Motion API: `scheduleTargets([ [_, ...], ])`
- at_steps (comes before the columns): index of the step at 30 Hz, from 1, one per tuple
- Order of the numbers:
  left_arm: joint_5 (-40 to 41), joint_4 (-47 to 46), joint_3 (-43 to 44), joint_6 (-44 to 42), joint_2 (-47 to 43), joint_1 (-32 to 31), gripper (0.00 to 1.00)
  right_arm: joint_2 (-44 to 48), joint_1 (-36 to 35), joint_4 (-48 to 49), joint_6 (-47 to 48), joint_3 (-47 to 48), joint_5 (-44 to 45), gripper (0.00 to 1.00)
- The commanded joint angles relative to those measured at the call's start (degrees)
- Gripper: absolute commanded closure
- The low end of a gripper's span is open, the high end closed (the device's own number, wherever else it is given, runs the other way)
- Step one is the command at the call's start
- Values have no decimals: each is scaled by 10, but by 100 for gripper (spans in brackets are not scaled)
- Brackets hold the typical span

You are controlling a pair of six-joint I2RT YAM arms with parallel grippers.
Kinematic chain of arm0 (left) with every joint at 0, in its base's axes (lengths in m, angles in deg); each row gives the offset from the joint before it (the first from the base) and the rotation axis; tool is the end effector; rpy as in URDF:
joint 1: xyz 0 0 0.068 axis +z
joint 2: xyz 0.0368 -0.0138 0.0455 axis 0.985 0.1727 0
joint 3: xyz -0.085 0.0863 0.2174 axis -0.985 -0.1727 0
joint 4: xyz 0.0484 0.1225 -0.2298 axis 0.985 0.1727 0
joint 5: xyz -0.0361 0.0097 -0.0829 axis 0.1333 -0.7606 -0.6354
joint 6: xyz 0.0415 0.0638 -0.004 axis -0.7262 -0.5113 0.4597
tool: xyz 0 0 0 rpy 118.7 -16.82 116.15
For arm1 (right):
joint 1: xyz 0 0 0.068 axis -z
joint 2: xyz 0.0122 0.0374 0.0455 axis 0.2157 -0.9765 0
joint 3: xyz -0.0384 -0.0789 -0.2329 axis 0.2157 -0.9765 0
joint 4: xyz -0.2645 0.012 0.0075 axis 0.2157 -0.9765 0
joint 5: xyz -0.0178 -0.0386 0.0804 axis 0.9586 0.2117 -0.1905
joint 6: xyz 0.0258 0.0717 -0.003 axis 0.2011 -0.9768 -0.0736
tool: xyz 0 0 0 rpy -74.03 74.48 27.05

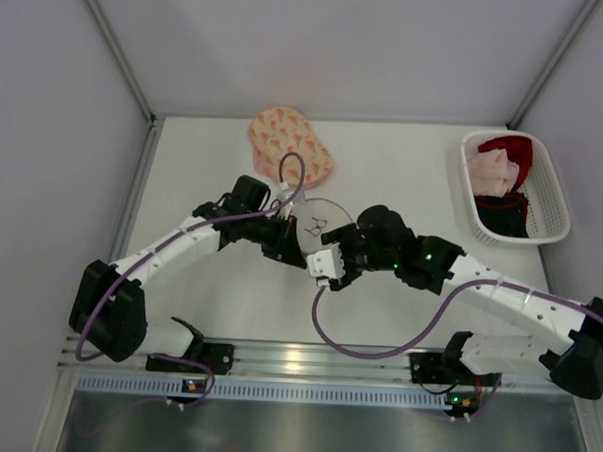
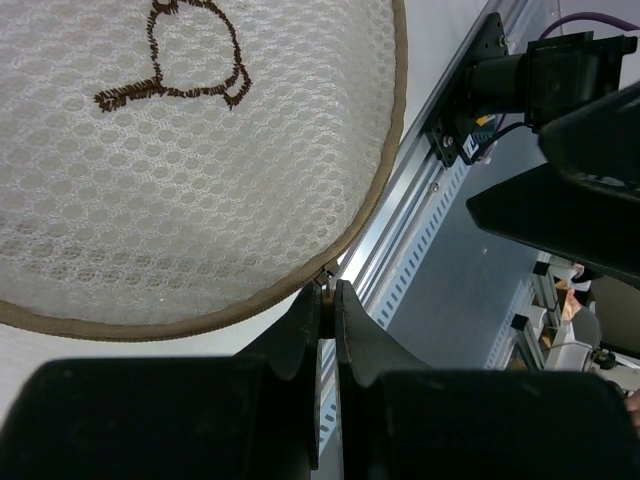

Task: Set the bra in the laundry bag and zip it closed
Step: Zip the zipper on the laundry bag.

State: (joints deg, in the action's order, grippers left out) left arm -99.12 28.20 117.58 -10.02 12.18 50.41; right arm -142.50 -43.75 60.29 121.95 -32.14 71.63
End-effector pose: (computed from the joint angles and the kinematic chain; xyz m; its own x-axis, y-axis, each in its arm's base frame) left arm 0.2316 -0.1850 0.2056 -0.8664 0.2628 -0.4246 0.4990 0.4866 -0.7171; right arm 0.1472 0.2484 0.2689 0.6056 -0.5727 -0.5525 -0.7593 -0.2082 -0.6165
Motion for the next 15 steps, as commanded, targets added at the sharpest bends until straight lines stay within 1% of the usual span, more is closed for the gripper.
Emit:
scheduleTargets([
  [1,-17,-28,25,9,3,-8,100,-17,-9,8,-9,21,6,39],
  [3,-17,-30,25,11,4,-13,100,-26,-14,18,-1,21,20,40],
  [6,-20,-44,21,25,4,-14,100,-51,-31,28,-1,25,38,46],
  [12,-22,-52,23,34,9,-18,100,-70,-49,49,-3,23,66,51],
  [14,-27,-58,23,37,10,-19,100,-75,-51,56,-4,19,76,55],
  [15,-29,-60,23,39,9,-19,100,-79,-51,59,-4,18,81,60],
])
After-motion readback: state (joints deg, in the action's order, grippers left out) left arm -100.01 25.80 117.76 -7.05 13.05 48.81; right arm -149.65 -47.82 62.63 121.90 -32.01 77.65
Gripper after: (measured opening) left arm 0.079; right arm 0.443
